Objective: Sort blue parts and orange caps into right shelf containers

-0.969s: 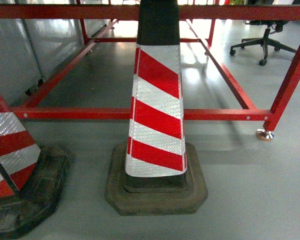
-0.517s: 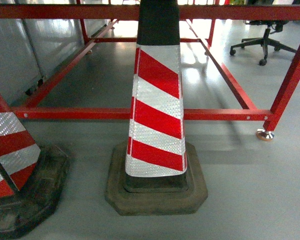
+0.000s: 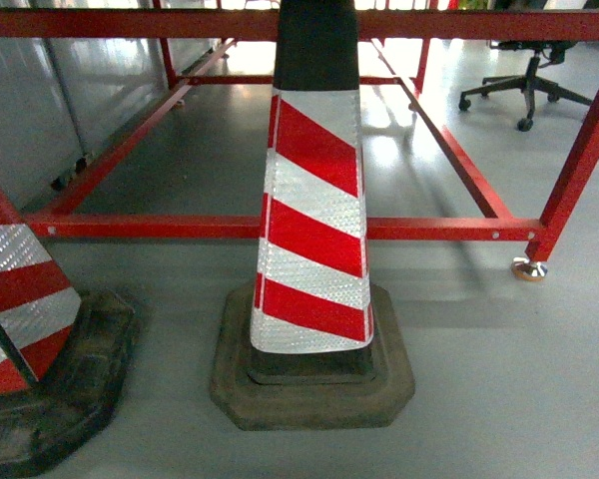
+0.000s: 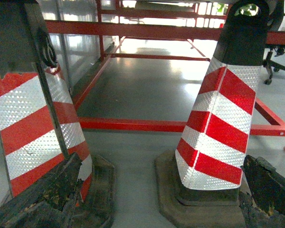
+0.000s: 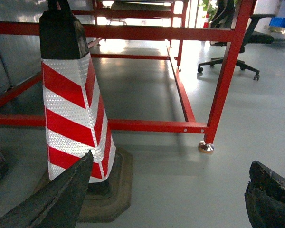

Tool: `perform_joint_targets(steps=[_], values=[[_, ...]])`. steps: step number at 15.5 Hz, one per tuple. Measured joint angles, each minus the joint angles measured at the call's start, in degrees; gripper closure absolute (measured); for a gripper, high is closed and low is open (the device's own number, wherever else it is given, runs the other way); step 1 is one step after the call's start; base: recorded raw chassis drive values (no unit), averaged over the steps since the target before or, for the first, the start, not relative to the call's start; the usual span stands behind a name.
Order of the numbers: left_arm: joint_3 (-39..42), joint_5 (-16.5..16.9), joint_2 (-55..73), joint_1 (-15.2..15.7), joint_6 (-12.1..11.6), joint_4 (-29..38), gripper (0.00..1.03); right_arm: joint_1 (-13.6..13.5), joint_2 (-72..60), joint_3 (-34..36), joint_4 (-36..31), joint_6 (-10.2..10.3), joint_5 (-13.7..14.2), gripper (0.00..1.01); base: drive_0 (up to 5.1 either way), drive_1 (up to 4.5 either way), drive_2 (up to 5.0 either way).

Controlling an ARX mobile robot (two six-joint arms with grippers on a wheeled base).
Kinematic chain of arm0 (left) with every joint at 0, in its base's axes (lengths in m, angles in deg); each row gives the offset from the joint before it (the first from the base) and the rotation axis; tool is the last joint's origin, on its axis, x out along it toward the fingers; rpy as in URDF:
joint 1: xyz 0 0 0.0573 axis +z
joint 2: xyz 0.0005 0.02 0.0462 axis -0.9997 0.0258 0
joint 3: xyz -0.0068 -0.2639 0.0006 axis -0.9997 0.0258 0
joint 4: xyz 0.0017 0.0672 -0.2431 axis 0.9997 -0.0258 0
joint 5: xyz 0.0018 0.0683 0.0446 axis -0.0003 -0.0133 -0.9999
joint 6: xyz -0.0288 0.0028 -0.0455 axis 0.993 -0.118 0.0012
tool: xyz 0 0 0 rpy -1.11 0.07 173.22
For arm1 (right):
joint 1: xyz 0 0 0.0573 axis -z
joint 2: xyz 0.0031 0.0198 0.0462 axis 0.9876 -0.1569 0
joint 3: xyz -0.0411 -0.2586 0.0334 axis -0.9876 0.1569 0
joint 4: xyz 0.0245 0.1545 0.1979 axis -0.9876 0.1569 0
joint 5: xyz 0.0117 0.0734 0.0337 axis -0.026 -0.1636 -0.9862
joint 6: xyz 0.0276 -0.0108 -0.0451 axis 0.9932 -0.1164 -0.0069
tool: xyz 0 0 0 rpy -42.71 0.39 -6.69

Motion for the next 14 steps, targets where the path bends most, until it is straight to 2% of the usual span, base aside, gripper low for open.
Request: perform_joint_targets(steps=[14], values=[[0.0, 0.0, 0.0, 0.0, -0.6, 0.0, 0.05, 0.0, 0.0, 0.0, 0.0, 0.4, 0.0, 0.03, 0.0, 0.00, 0.0]])
